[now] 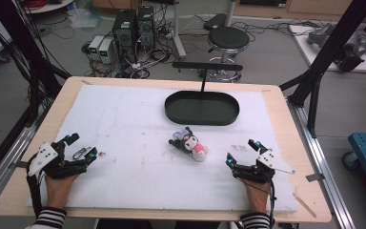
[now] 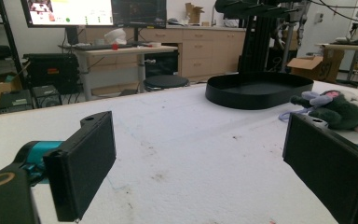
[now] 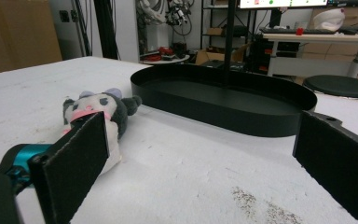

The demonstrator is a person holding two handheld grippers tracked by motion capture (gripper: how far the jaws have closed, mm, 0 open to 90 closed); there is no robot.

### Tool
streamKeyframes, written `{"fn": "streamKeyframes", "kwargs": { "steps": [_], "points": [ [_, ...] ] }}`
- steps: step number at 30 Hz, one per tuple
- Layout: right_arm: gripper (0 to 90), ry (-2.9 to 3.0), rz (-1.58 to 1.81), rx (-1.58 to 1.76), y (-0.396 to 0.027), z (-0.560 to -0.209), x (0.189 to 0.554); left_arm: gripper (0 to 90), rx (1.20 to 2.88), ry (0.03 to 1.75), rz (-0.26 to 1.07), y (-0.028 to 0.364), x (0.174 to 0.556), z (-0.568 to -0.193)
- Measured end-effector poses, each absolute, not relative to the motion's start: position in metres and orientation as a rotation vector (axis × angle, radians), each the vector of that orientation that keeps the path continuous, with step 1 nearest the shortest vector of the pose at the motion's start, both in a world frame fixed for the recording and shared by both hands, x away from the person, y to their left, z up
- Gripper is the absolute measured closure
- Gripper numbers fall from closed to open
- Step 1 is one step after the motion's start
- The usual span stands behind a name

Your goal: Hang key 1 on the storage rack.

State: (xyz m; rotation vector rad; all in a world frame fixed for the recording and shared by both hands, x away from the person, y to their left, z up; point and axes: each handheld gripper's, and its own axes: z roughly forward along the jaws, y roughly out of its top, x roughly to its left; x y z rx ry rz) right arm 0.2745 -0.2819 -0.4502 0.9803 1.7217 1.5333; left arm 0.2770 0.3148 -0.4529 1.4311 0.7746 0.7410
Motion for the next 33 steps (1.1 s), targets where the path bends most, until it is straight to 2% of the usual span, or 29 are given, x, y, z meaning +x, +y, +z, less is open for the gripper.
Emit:
{"fn": "streamKeyframes", "kwargs": {
  "steps": [12,23,33],
  "points": [
    [2.7,1.759,1.524,1.010,-0.283,-0.442,0.276,9.8,1.432,0.774,0.740,0.315,0.277,-0.453],
    [2.7,2.000,1.443,1.023,-0.277,-0.402,0.293,9.8,1.436,0.772,0.739,0.315,0.277,-0.453],
    [2.7,2.300,1.245,0.926,-0.248,-0.378,0.316,9.8,1.434,0.771,0.739,0.315,0.277,-0.453]
  ]
}}
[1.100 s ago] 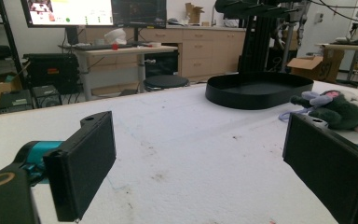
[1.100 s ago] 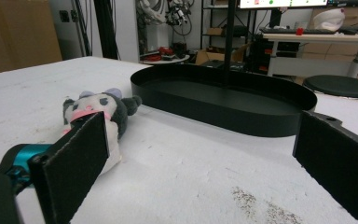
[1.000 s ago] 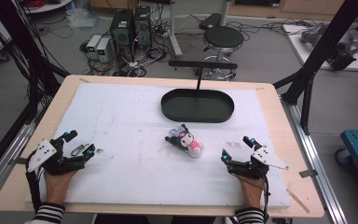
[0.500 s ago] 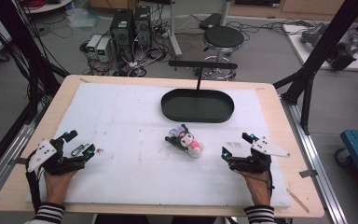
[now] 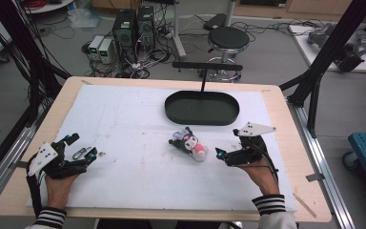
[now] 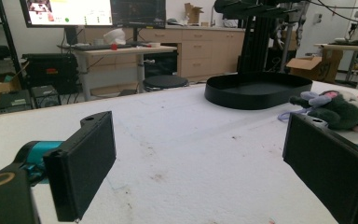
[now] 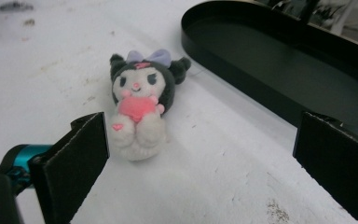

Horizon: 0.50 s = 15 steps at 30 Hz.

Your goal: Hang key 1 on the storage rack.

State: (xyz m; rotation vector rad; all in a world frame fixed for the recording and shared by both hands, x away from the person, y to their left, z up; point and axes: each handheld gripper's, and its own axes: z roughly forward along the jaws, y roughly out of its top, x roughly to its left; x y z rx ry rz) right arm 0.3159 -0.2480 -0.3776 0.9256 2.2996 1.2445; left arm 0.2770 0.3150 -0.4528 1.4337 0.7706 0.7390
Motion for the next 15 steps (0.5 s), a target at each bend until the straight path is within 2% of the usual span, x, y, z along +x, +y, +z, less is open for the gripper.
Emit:
{"fn": "streamKeyframes", "kwargs": {
  "steps": [15],
  "points": [
    [2.8,2.502,1.074,0.837,-0.216,-0.356,0.341,9.8,1.433,0.774,0.737,0.315,0.277,-0.453]
  ]
}}
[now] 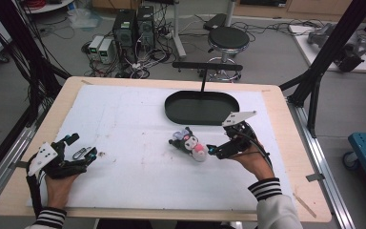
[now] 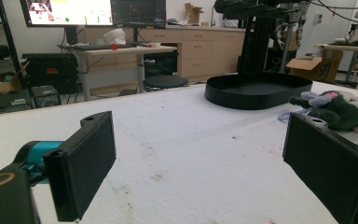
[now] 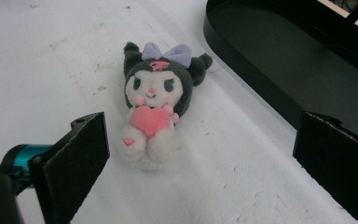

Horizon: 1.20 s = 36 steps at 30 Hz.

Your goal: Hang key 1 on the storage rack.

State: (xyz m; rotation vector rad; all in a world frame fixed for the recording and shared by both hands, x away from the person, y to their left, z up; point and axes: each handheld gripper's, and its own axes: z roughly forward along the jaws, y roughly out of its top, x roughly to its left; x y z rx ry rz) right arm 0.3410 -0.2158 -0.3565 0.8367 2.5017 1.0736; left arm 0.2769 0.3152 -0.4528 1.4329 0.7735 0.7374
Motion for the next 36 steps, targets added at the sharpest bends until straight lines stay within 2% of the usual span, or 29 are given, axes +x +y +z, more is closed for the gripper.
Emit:
{"fn": "streamKeyframes", "kwargs": {
  "steps": [13,24,36],
  "points": [
    [2.8,2.647,0.914,0.809,-0.191,-0.356,0.357,9.8,1.430,0.776,0.737,0.315,0.277,-0.453],
    [3.0,2.750,0.737,0.759,-0.171,-0.368,0.364,9.8,1.428,0.777,0.736,0.315,0.277,-0.453],
    [3.1,2.824,0.686,0.737,-0.159,-0.380,0.371,9.8,1.430,0.776,0.736,0.315,0.277,-0.453]
  ]
}}
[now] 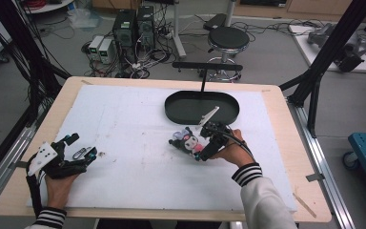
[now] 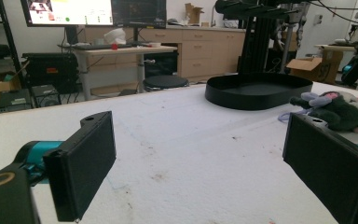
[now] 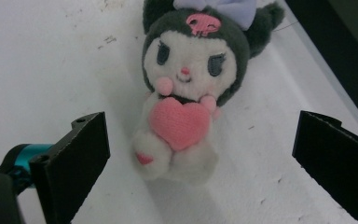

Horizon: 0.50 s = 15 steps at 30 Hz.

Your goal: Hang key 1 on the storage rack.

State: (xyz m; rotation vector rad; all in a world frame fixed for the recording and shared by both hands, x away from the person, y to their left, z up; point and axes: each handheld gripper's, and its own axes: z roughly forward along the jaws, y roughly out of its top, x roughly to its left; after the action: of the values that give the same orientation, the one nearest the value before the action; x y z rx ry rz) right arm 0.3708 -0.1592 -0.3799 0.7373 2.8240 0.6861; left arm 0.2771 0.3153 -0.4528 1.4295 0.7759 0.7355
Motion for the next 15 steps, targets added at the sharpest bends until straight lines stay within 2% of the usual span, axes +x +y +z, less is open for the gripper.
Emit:
{"fn": "streamKeyframes", "kwargs": {
  "steps": [11,15],
  "points": [
    [6.6,2.895,0.592,0.767,-0.151,-0.393,0.378,9.8,1.430,0.777,0.737,0.315,0.277,-0.453],
    [16.9,2.918,0.552,0.749,-0.149,-0.396,0.380,9.8,1.432,0.775,0.738,0.315,0.277,-0.453]
  ]
}}
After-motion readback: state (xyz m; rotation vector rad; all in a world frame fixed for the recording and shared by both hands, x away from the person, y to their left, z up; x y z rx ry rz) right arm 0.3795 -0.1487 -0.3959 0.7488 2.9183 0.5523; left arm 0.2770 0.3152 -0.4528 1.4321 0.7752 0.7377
